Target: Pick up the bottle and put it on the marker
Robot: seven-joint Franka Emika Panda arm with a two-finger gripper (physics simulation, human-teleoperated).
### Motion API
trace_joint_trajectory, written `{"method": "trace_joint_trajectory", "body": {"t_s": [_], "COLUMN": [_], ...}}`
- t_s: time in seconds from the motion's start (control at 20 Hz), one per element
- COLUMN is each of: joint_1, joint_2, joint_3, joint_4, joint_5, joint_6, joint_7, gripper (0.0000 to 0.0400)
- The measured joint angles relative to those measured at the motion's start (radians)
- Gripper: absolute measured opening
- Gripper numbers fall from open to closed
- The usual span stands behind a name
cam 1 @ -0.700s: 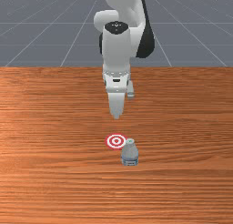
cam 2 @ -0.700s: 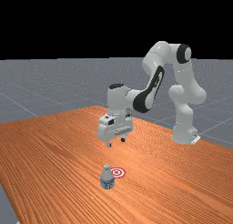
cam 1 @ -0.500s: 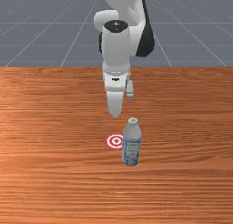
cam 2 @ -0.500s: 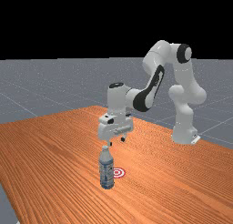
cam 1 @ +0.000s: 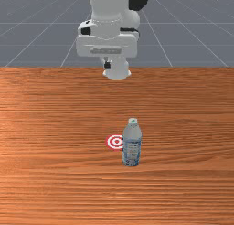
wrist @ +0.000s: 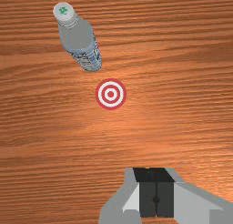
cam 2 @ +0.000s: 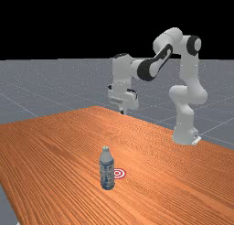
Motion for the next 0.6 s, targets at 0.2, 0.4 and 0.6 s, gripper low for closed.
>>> {"method": "trace_joint_trajectory", "body": {"t_s": [0.2, 0.4, 0.6], "joint_1": [-0.001, 0.006, 0.066], "joint_2": [0.075, 0.18, 0.282], "joint_3": [0.001, 0.021, 0.052], "joint_4": [0.172, 0.329, 0.365], "joint_5": [0.028, 0.043, -0.022], "joint_6": [-0.012, 0.012, 0.115], "joint_7": [0.042, 0.026, 0.028], "gripper": [0.0253, 0.038, 0.0397]}}
